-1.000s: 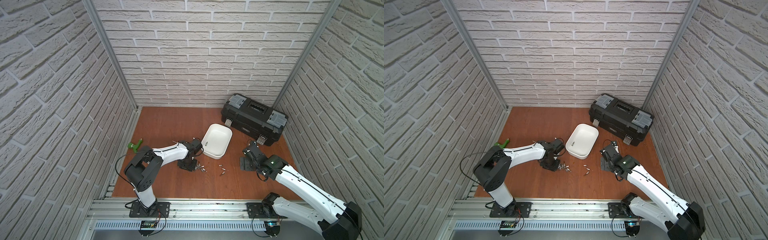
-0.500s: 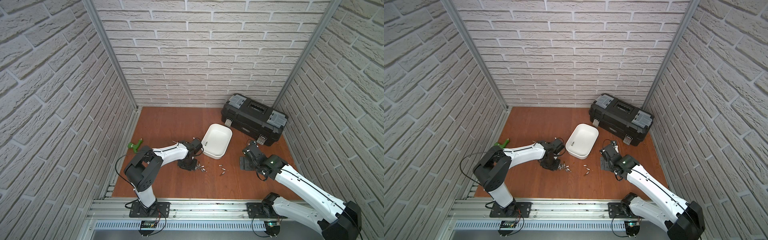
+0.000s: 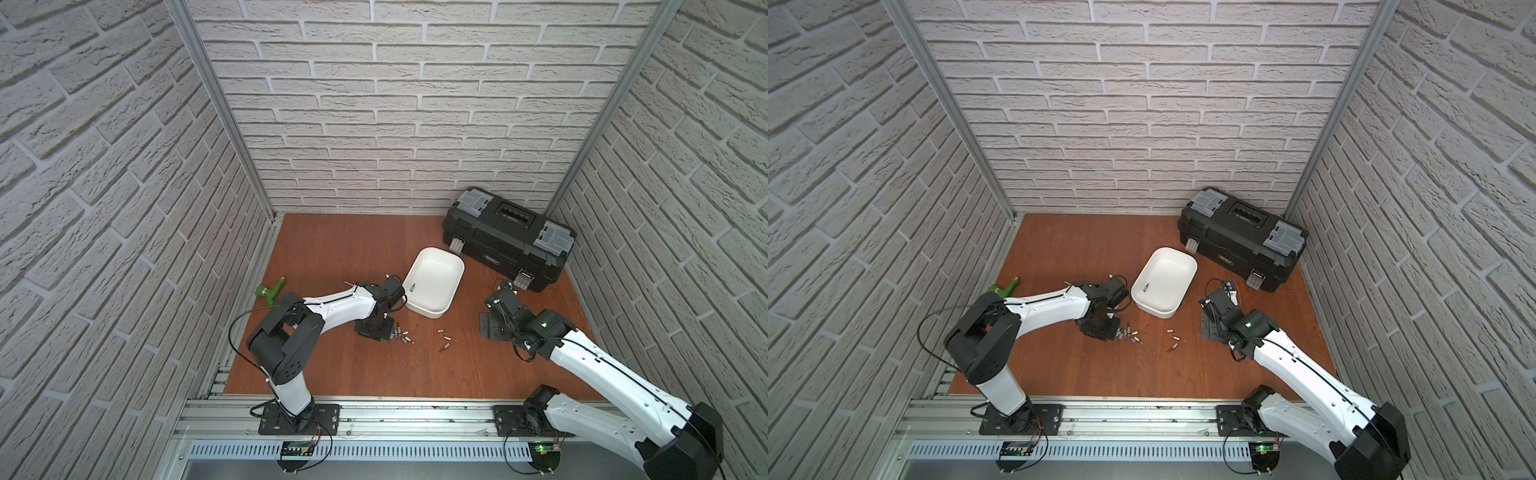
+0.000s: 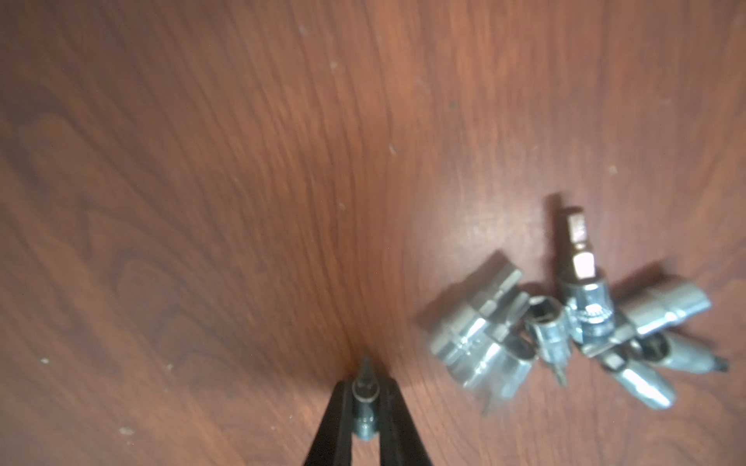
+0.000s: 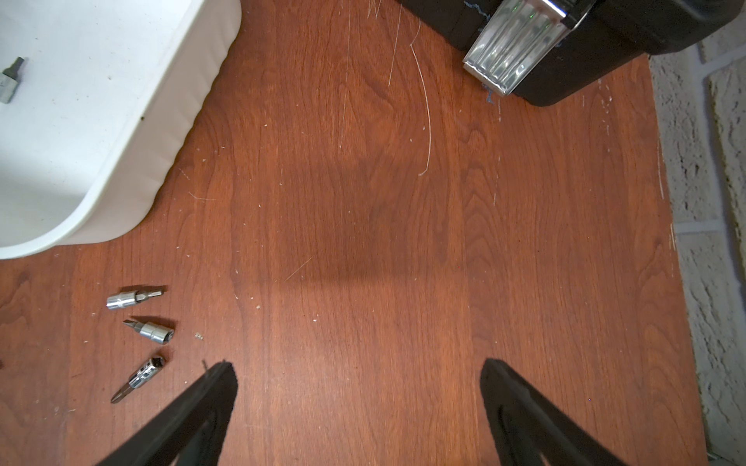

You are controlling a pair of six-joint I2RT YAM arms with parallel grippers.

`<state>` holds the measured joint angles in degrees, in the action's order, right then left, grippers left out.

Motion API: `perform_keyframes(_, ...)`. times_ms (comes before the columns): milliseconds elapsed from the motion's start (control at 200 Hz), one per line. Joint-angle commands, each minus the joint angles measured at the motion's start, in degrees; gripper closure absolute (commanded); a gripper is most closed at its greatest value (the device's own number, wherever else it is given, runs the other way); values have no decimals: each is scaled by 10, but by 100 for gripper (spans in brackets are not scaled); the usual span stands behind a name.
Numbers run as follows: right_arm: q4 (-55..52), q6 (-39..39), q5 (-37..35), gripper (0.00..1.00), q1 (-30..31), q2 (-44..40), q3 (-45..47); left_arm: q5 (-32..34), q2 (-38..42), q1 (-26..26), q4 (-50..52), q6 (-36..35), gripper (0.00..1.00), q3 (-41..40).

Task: Put the bit on the desktop into the storage box
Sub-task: Pick up the screwdriver bit from the center of the board, then place the screwdriver bit in the storage box.

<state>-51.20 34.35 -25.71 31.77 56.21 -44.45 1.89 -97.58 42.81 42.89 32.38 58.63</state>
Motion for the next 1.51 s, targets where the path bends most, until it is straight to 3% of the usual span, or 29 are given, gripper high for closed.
perform_keyframes(0,8,11,-14,1,2,-12,-12,11,33,-2,13,-14,87,12)
perform_keyframes(340,9,5,-23,1,0,-19,-14,23,79,-2,45,-35,87,77)
perform_keyframes(580,9,1,-22,1,-2,-20,-21,27,72,-2,71,-78,87,176)
perform_keyframes(955,1,5,-25,1,-2,-29,-20,16,-50,-1,94,-140,88,355)
perform_keyframes(1500,-7,6,-30,1,-3,-41,-11,-8,-243,8,117,-165,88,531)
